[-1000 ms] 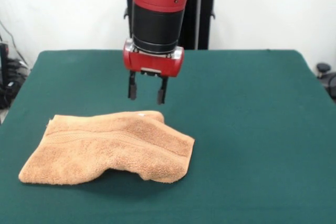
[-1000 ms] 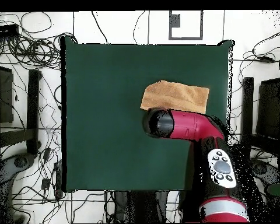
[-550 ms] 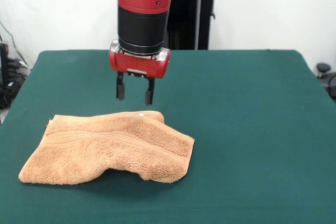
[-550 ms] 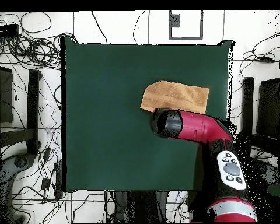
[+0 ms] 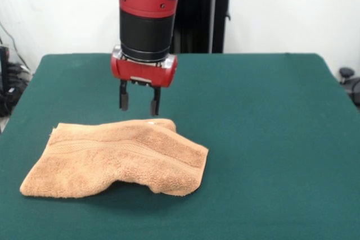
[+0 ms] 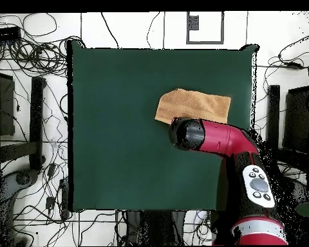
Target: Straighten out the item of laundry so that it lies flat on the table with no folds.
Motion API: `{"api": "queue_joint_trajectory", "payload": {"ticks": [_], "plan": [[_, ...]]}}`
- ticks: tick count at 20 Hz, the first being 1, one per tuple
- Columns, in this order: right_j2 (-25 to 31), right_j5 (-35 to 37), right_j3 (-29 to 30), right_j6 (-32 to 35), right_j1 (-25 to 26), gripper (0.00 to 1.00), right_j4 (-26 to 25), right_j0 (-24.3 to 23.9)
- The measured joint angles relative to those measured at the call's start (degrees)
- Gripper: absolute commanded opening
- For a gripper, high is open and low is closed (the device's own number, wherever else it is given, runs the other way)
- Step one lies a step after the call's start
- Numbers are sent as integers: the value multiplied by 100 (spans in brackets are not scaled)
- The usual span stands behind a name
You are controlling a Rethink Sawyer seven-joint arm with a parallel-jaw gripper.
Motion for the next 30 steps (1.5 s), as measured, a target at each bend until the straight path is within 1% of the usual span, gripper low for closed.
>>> {"api": "queue_joint_trajectory", "payload": {"ticks": [12,17,30], "plan": [[2,0,-77,0,348,100,0,-15],[9,0,-81,0,511,100,1,-104],[12,0,-81,0,533,100,4,-198]]}}
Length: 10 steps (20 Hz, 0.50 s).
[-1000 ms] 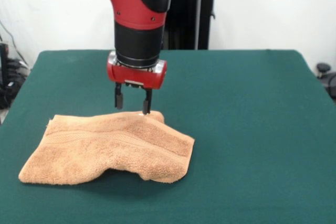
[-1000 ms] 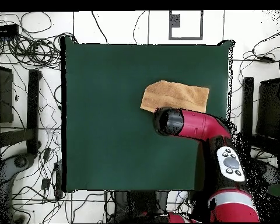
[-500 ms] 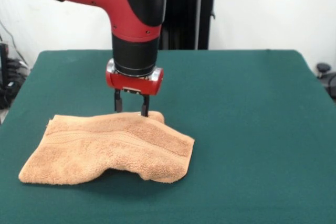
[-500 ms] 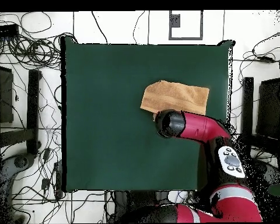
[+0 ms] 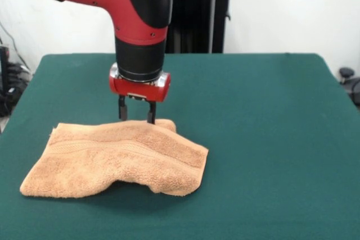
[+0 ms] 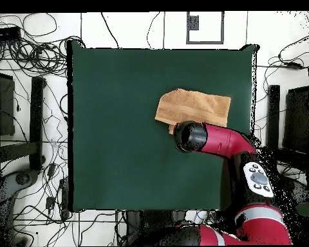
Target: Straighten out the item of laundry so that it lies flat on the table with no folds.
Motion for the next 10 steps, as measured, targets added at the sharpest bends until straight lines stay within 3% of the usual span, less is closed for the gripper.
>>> {"api": "queue_joint_trajectory", "payload": {"ticks": [1,2,10], "plan": [[0,0,0,0,-1,100,0,-2],[2,0,0,0,-1,0,-1,-9],[56,0,0,0,0,0,0,-51]]}}
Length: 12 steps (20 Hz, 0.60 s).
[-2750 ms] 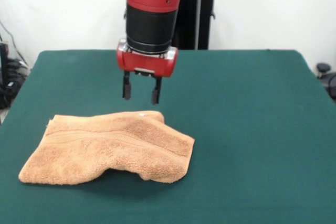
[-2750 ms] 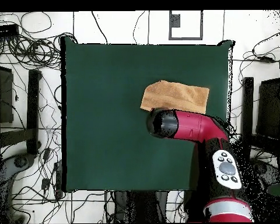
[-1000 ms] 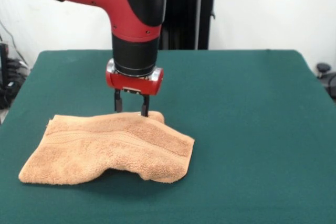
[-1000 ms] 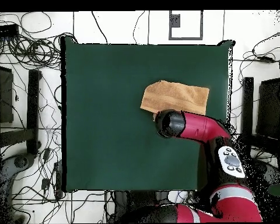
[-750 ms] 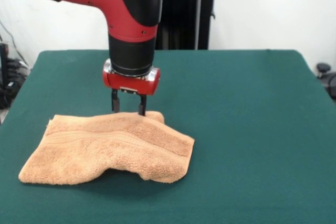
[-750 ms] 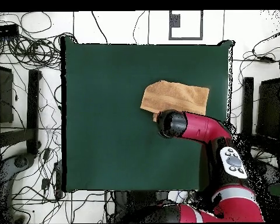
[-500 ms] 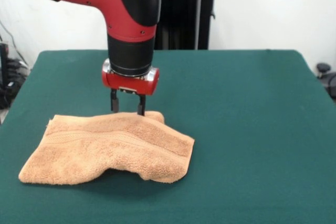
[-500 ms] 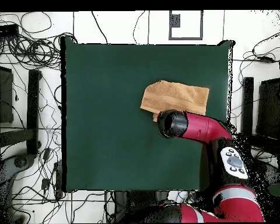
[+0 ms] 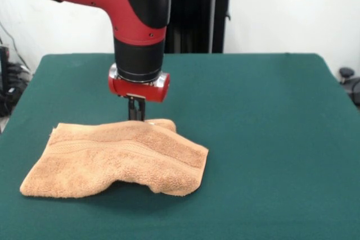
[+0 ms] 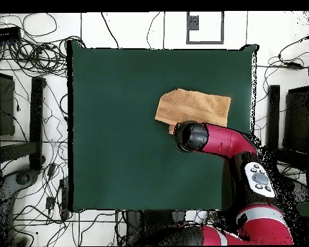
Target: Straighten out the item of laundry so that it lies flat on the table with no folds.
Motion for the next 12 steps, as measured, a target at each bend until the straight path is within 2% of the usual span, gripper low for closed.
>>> {"api": "queue_joint_trajectory", "payload": {"ticks": [12], "plan": [[65,0,0,0,0,0,-1,-3]]}}
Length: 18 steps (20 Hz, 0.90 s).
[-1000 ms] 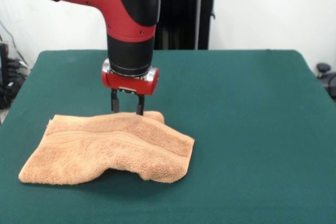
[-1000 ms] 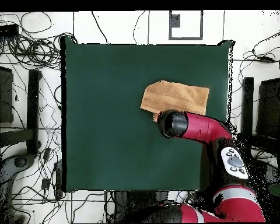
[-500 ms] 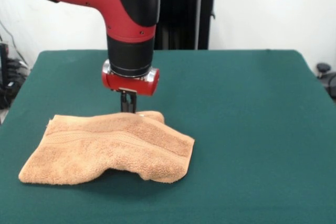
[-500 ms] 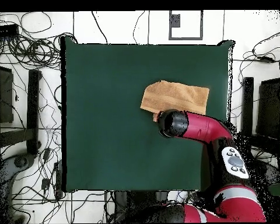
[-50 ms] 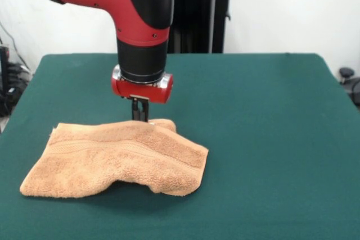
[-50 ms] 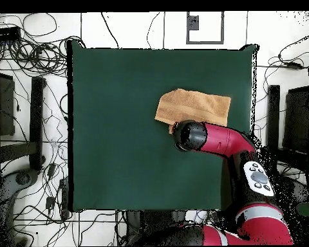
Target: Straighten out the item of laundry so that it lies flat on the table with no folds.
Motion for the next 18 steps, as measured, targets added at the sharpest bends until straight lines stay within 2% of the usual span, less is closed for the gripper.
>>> {"api": "queue_joint_trajectory", "payload": {"ticks": [17,18], "plan": [[1,0,0,0,0,0,0,0],[1,0,0,0,0,100,0,0]]}}
